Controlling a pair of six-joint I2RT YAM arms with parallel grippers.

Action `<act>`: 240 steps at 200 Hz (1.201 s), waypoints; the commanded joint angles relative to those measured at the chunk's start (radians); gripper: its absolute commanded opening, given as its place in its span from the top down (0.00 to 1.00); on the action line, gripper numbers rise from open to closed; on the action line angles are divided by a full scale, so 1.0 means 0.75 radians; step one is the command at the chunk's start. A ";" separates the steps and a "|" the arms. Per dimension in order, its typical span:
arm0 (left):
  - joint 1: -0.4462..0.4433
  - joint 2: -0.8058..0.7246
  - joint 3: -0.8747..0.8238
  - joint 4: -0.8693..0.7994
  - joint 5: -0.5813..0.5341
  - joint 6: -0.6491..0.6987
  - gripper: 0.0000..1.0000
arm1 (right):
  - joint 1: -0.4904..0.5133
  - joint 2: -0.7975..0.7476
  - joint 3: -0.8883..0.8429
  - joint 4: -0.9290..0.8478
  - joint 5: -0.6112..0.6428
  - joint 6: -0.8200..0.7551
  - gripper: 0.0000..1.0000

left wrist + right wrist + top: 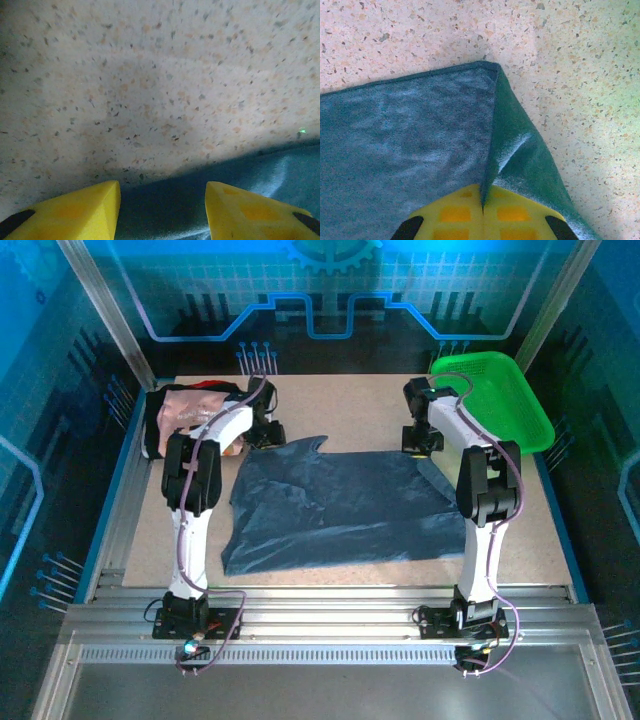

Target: Fold and stack the t-shirts

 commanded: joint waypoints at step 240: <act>-0.350 -0.689 -0.935 0.263 -0.225 -0.206 1.00 | -0.019 -0.158 -0.145 0.013 0.015 0.035 1.00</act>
